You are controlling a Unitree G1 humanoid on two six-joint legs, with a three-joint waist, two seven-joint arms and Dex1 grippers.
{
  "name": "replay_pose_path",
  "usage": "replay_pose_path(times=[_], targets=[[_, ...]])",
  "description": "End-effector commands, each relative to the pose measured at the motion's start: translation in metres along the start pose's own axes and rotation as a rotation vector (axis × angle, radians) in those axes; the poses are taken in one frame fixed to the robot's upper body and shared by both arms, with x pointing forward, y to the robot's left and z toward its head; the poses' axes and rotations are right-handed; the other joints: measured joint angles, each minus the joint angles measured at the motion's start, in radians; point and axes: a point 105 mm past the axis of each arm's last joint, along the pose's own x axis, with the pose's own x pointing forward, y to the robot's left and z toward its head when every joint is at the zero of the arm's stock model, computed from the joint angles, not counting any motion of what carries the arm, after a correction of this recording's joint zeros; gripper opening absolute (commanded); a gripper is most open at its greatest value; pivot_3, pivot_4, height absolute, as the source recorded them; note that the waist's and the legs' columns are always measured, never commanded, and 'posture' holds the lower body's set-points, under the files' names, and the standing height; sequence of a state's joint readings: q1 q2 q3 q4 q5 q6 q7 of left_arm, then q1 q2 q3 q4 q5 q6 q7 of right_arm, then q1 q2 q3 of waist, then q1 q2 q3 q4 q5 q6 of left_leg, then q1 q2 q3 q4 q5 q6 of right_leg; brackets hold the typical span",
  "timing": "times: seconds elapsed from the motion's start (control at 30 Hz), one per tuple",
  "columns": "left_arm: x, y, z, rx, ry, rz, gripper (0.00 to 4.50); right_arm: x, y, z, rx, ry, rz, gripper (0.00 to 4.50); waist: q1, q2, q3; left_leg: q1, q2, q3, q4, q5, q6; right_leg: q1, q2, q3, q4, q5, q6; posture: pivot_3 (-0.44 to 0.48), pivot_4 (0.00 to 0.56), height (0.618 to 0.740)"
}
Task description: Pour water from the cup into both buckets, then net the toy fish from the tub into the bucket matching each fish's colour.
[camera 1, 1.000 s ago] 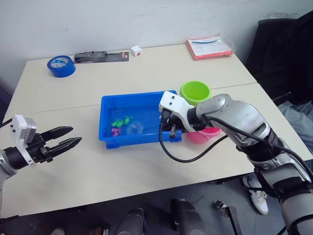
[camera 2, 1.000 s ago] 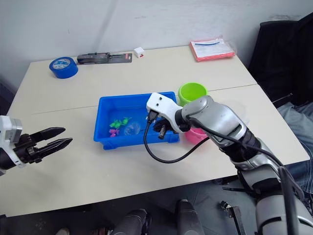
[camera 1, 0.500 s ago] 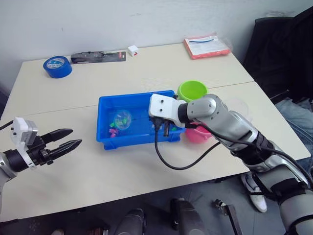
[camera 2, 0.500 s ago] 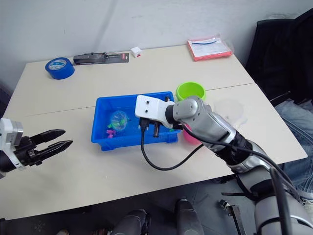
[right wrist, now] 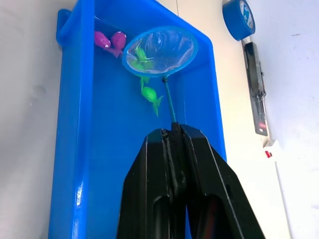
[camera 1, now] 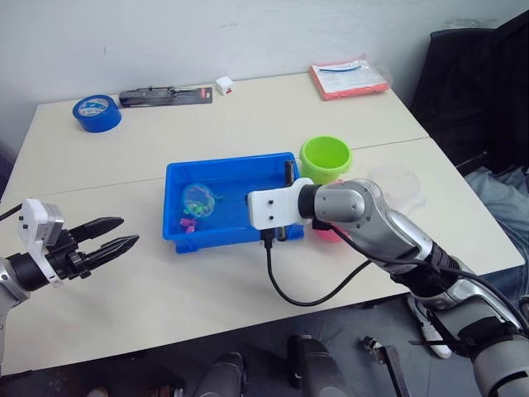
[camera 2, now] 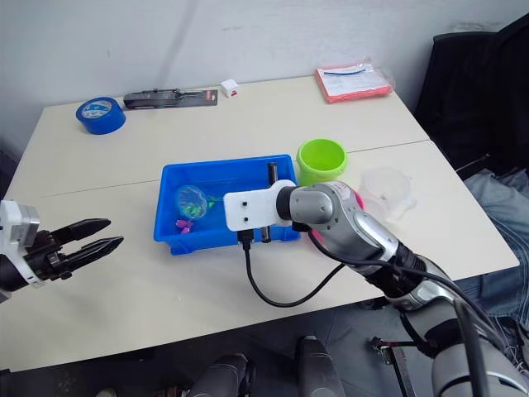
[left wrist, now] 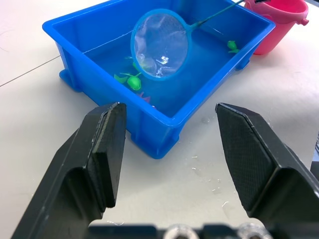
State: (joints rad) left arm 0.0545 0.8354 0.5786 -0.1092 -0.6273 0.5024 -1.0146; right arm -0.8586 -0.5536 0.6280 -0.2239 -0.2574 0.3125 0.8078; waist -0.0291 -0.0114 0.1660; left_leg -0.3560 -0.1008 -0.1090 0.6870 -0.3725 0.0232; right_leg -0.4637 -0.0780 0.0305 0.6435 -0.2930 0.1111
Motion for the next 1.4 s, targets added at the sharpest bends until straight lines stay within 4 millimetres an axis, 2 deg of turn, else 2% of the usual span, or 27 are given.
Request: replay_pose_path(times=[0.03, 0.67, 0.87, 1.2, 1.4], targets=[[-0.002, -0.003, 0.009, 0.029, -0.031, -0.003, 3.10, 0.002, 0.004, 0.005, -0.074, -0.015, 0.004, 0.78, 0.000, 0.000, 0.000, 0.000, 0.000, 0.000, 0.000, 0.000, 0.000, 0.000, 0.000, 0.000, 0.000, 0.000, 0.000, 0.000, 0.150, 0.740], [-0.001, -0.006, 0.009, 0.024, -0.025, -0.004, 3.10, 0.022, 0.034, 0.002, -0.187, 0.004, 0.086, 0.78, -0.001, 0.000, 0.000, 0.000, 0.000, 0.000, 0.000, 0.000, 0.000, 0.000, 0.000, 0.000, 0.000, 0.000, 0.000, 0.000, 0.150, 0.740], [-0.001, -0.008, 0.010, 0.022, -0.026, -0.001, 3.10, 0.025, 0.029, -0.003, -0.216, 0.026, 0.074, 0.78, -0.001, 0.000, 0.000, 0.001, 0.000, 0.000, 0.000, 0.000, 0.000, 0.000, 0.000, 0.000, 0.000, 0.000, 0.000, 0.000, 0.150, 0.740], [-0.002, -0.010, 0.011, 0.021, -0.031, 0.008, 3.10, 0.036, 0.043, 0.010, -0.238, -0.032, 0.147, 0.78, -0.002, 0.000, 0.000, 0.001, 0.000, 0.000, 0.000, 0.000, 0.000, 0.000, 0.001, 0.000, 0.000, 0.000, 0.000, 0.000, 0.150, 0.740], [-0.003, -0.011, 0.011, 0.020, -0.034, 0.014, 3.10, 0.041, 0.041, 0.016, -0.209, -0.042, 0.159, 0.78, -0.006, 0.000, 0.000, 0.002, 0.001, 0.001, -0.001, 0.000, 0.000, 0.001, 0.001, 0.000, 0.000, 0.000, 0.000, 0.000, 0.150, 0.740]])
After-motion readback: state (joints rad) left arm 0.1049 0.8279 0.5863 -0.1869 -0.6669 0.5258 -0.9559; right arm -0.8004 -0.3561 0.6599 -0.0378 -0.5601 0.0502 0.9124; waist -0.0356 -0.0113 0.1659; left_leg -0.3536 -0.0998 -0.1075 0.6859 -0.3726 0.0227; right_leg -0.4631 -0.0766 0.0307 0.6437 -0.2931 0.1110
